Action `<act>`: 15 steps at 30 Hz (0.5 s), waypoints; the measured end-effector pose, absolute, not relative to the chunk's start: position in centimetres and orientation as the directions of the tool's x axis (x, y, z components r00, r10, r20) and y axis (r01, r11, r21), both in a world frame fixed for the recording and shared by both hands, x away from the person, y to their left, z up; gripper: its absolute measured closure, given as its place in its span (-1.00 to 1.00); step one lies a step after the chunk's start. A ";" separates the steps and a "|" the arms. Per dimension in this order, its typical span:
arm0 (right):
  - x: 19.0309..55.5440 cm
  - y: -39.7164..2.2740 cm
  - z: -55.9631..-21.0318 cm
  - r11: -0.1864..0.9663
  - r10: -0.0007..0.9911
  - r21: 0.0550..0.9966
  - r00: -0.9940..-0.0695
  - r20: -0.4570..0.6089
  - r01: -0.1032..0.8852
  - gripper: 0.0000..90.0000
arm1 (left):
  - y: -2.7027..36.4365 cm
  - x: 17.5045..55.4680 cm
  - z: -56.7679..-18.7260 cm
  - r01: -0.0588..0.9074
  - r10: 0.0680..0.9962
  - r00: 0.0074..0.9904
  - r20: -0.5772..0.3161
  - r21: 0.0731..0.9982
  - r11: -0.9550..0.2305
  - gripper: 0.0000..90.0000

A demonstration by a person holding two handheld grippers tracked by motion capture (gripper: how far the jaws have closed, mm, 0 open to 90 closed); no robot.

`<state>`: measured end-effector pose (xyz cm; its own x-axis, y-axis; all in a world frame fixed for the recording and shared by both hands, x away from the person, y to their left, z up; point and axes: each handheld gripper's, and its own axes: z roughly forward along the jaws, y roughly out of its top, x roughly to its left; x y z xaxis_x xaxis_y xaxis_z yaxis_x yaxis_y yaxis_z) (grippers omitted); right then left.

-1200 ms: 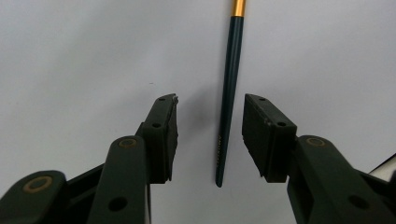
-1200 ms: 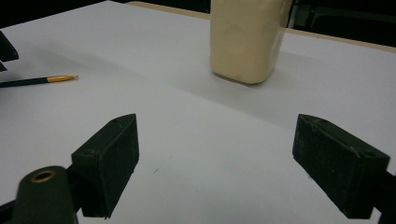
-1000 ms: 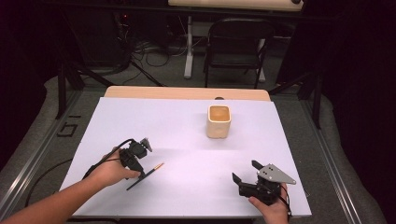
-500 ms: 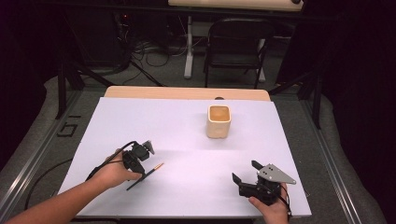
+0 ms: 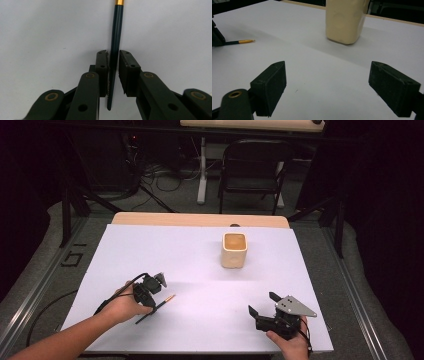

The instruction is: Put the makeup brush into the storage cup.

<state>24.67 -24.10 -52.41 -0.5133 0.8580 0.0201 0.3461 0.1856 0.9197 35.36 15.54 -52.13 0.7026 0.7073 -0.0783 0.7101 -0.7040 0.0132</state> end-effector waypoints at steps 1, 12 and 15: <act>24.6 -24.2 -52.3 0.196 0.856 0.912 -0.517 0.020 0.360 -0.68 | 15.5 35.4 -52.2 0.711 0.708 0.701 -0.078 0.013 -0.703 0.74; 24.7 -24.1 -52.4 0.186 0.858 0.920 -0.513 0.019 0.346 -0.68 | 15.5 35.4 -52.3 0.710 0.708 0.703 -0.069 0.008 -0.704 0.81; 24.7 -24.1 -52.4 0.186 0.858 0.919 -0.513 0.020 0.346 -0.68 | 15.5 35.4 -52.4 0.712 0.710 0.701 -0.065 0.009 -0.702 0.83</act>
